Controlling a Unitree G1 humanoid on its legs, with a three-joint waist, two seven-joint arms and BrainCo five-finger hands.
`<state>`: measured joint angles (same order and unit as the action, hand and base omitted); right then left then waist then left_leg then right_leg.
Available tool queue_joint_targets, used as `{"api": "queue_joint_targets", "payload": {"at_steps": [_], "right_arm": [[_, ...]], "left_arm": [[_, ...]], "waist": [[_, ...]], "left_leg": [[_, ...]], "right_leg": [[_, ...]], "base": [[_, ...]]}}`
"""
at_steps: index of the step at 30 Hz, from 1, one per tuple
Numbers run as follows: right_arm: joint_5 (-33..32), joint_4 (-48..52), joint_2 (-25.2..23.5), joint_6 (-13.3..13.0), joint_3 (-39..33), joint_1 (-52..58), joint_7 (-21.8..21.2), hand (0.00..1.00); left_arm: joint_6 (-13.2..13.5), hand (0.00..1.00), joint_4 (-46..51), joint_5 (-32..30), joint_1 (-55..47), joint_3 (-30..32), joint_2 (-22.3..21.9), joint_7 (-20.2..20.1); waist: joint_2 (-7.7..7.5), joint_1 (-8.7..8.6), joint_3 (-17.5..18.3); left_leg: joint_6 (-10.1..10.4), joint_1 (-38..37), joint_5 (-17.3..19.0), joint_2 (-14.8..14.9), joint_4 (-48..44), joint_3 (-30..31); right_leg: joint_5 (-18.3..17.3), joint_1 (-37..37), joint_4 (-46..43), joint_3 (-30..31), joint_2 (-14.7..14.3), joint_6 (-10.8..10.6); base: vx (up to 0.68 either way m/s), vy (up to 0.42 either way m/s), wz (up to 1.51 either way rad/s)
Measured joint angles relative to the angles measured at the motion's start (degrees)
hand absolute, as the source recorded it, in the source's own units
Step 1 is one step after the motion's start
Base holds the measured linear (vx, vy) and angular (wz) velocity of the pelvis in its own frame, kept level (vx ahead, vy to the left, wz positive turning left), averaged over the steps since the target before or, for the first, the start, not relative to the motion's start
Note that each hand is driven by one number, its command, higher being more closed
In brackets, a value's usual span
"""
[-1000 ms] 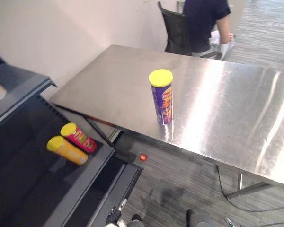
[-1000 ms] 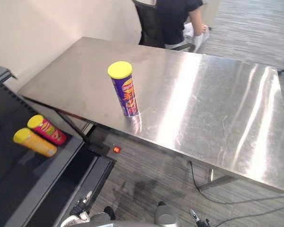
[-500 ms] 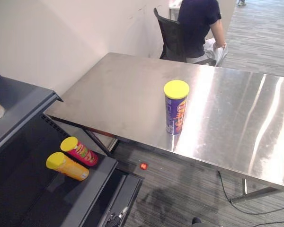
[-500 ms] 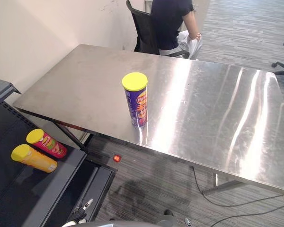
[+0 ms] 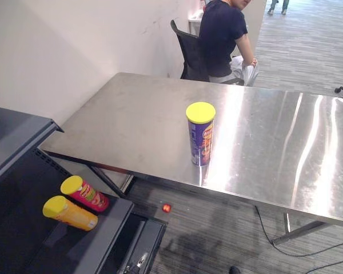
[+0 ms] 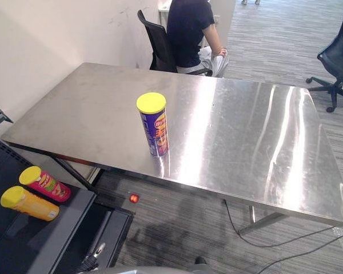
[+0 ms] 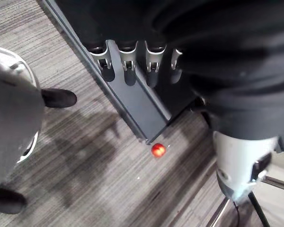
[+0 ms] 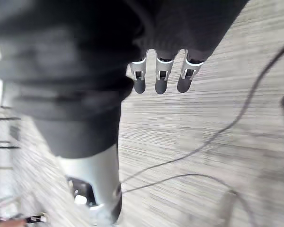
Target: Put the gum and the chips on the shelf.
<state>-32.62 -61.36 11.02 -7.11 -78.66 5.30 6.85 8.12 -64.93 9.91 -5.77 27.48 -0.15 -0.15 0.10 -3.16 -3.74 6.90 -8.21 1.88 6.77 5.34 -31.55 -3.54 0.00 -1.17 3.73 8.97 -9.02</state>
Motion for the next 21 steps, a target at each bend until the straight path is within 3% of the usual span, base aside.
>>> {"api": "queue_joint_targets", "payload": {"at_steps": [4,8,10,14,19,21], "right_arm": [[0.0,12.1,2.7,-1.6,0.9,-2.2,3.6,0.0],[2.0,34.3,2.6,-3.7,6.2,-3.5,9.6,0.0],[6.6,44.4,2.7,-5.0,8.5,-3.0,12.9,0.0],[16.4,52.3,2.6,-5.9,9.9,-3.1,17.4,0.0],[23.6,65.7,0.0,-5.6,18.9,-1.7,17.4,0.0],[28.2,72.8,-1.1,-5.9,25.8,-0.2,13.4,0.0]], "left_arm": [[0.0,0.0,0.0,0.0,-0.1,0.0,-0.4,0.2],[0.0,0.0,0.3,0.0,-0.5,0.0,-1.4,0.6],[-0.1,0.0,2.3,-0.2,-1.0,-0.2,-2.1,1.1],[-0.9,0.0,3.5,-2.4,-1.4,-1.3,-2.4,1.0],[-1.2,0.0,3.5,-4.6,-1.2,-3.0,-2.9,0.9],[-1.1,0.0,4.3,-6.3,-1.2,-3.9,-2.9,-0.1]], "waist": [[-0.04,-0.55,0.5],[-0.04,-1.28,1.0],[-0.16,-1.08,1.6],[-0.3,-0.4,2.5],[0.43,-0.05,3.0],[0.35,0.17,3.0]], "left_leg": [[0.0,-0.1,0.1,0.2,0.0,-1.6],[0.3,-0.8,0.4,0.6,0.3,-3.0],[0.5,-1.1,0.5,1.1,0.3,-3.8],[1.1,-1.0,0.1,2.1,0.2,-4.0],[1.1,-0.8,0.1,2.2,0.0,-3.9],[1.1,-0.7,0.1,2.2,0.0,-3.7]], "right_leg": [[0.0,-0.9,-0.9,1.0,-0.1,0.0],[0.0,-0.9,-1.1,1.8,-0.5,0.0],[0.0,-1.2,-1.0,2.1,-0.7,0.0],[0.3,-1.7,-1.0,1.7,-1.6,0.2],[0.4,-1.7,-1.0,1.6,-1.7,0.1],[0.4,-1.8,-0.8,1.4,-1.7,0.1]], "base": [[-0.03,-0.041,-0.17],[-0.06,-0.063,-0.15],[-0.04,-0.071,-0.15],[0.02,-0.09,-0.06],[-0.01,-0.055,-0.01],[-0.04,-0.055,0.04]]}}
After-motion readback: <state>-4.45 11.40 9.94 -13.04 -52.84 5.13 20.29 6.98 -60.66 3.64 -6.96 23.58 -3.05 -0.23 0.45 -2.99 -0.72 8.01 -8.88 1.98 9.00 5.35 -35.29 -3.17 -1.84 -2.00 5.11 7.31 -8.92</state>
